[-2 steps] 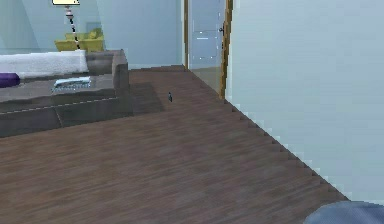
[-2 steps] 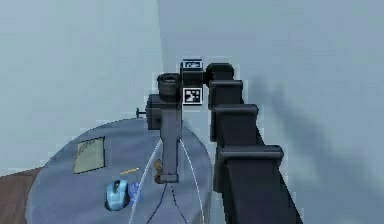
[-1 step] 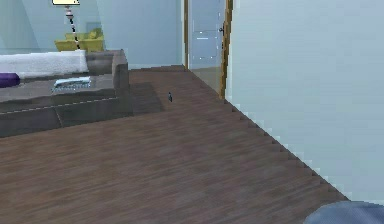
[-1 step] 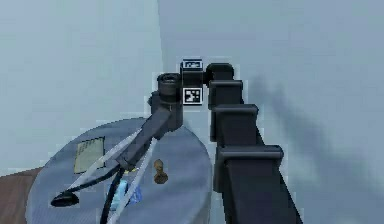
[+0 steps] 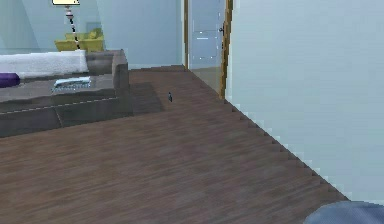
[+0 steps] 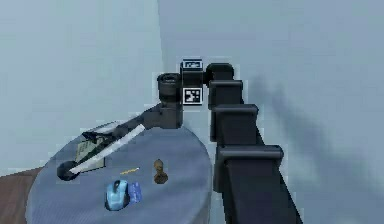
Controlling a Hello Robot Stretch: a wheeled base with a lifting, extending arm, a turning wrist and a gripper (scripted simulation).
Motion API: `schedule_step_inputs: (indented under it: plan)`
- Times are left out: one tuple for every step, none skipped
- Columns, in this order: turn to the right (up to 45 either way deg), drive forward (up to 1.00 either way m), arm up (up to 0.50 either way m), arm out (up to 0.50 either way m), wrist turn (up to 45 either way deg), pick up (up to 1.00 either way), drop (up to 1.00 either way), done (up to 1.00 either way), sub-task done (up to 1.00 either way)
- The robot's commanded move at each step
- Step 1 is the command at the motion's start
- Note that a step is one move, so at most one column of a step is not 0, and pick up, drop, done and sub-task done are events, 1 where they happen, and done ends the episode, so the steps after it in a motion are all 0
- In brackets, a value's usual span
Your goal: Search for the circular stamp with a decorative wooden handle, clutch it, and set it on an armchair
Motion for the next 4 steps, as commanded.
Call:
schedule_step_inputs:
  plan:
    - [0.0,0.00,0.00,0.00,45.0,0.00,0.00,0.00,0.00]
    - [0.0,0.00,0.00,0.00,15.0,0.00,0.00,0.00,0.00]
    - [0.0,0.00,-0.30,0.00,0.0,0.00,0.00,0.00,0.00]
    - [0.0,0.00,0.00,0.00,0.0,1.00,0.00,0.00,0.00]
